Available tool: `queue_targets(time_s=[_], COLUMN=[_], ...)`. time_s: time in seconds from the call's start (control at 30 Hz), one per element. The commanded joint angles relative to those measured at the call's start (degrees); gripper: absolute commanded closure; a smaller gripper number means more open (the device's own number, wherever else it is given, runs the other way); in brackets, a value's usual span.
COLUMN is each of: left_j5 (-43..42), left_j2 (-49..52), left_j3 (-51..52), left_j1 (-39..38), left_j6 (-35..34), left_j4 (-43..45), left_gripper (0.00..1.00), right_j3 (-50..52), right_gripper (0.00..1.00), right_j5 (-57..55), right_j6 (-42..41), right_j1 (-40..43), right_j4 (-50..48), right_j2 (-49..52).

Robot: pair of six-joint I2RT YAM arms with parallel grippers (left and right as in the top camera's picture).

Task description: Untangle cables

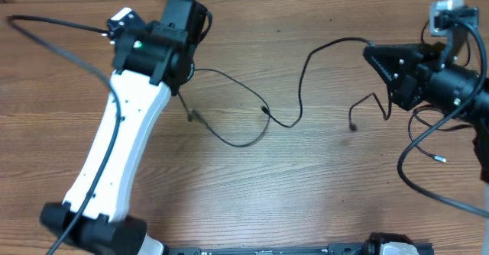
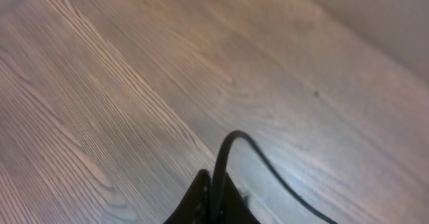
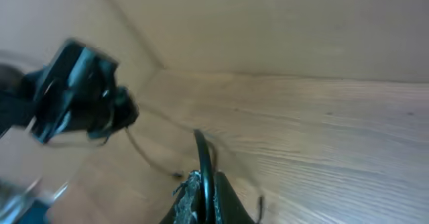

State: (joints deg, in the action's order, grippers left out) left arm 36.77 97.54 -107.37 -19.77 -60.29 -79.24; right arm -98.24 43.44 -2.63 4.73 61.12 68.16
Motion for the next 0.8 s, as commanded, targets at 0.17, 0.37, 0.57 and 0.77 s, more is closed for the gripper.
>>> queue_targets(time_s=[0.17,0.37,0.57,0.77], left_j5=[-17.0,-18.9,-23.1,-28.3], left_j2=[9.2,14.3,17.2,18.3], left_j3=[-0.3,-0.3,-0.3,-0.3], left_j1=[0.2,0.2,0.2,0.2], left_j6=[3.7,7.5,7.6,11.0], left_j4=[0.4,0.4,0.5,2.2], left_gripper=[0.73,0.75,0.59,0.14], right_j3=[-0.5,-0.5,-0.5,-0.5], right_gripper=[0.96,0.96,0.96,0.96], right_j5=[-32.2,-37.4,-48.4,-64.5], right_j6=[-15.0,-16.0,-16.0,-16.0], right_j1=[-0.2,-0.2,-0.1,0.2], right_j4=[-4.4,-7.5,-8.6,-10.5], right_j2=[-1.0,-1.0,-0.2,3.4])
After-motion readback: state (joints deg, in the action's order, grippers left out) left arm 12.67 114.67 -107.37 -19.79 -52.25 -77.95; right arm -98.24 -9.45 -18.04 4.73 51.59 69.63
